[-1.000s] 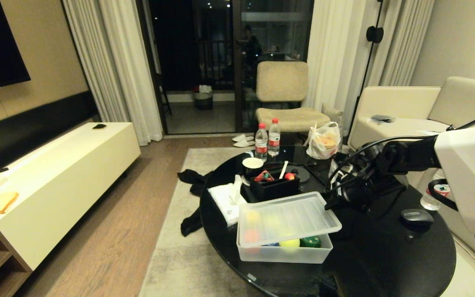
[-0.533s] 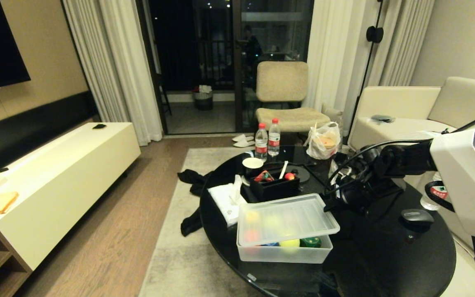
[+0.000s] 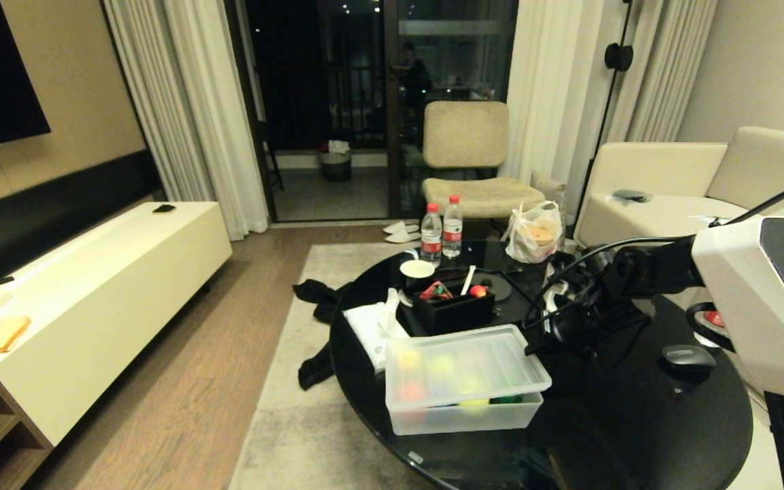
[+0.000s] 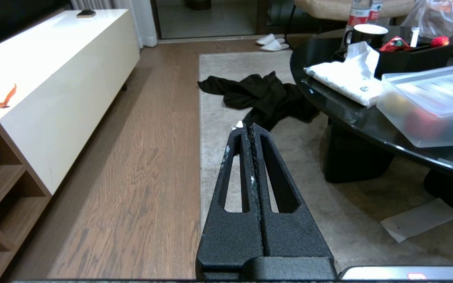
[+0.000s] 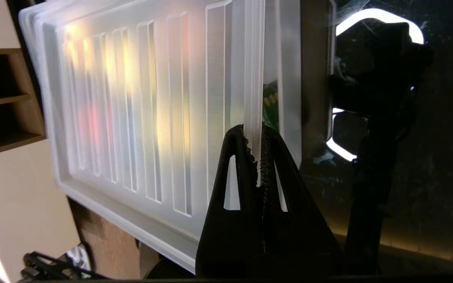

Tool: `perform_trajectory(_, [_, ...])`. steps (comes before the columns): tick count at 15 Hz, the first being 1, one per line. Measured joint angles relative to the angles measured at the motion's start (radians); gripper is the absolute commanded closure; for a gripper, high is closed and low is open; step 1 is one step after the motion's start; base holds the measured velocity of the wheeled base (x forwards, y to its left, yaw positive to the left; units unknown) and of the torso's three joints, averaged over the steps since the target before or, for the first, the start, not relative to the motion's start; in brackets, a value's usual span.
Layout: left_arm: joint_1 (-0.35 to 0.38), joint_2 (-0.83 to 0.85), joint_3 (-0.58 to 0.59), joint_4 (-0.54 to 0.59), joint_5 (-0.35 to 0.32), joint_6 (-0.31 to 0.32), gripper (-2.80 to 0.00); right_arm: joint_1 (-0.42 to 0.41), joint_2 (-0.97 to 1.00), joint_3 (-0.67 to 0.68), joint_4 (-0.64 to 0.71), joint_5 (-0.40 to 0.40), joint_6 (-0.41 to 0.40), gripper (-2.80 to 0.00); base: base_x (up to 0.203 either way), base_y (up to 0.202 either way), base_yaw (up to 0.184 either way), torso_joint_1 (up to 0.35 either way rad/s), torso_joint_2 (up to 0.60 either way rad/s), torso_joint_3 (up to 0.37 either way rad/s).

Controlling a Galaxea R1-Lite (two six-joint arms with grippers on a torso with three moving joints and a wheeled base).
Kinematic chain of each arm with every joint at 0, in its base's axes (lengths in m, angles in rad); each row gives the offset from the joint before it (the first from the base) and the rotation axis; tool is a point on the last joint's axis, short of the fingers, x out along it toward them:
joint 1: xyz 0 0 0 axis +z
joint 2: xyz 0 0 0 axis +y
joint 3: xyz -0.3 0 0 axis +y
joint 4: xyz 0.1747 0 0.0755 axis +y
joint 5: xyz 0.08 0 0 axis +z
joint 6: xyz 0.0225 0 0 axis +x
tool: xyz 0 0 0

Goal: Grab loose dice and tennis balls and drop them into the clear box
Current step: Close the lid

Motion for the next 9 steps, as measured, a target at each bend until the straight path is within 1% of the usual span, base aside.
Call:
perform_trajectory(2, [0.0,0.0,0.0,0.0,0.0,0.0,0.0,-0.001,0.003,0.022,-0.045,-0.038,-0.001,0.0,0.0,0.0,0.0,0.0,0.0,0.0])
perform_trajectory(5, [0.0,0.0,0.0,0.0,0.0,-0.001,0.0,-0.007,0.004,0.036,-0.058,-0.046,-0.005,0.0,0.0,0.0,0.0,0.0,0.0,0.0])
perform_trajectory(7, [0.0,0.0,0.0,0.0,0.0,0.0,0.0,-0.007,0.004,0.039,-0.075,-0.052,-0.025,0.0,0.0,0.0,0.0,0.0,0.0,0.0])
perform_trajectory(9, [0.0,0.0,0.0,0.0,0.0,0.0,0.0,-0.005,-0.003,0.063,-0.139,-0.063,-0.053,0.0,0.0,0.0,0.0,0.0,0.0,0.0])
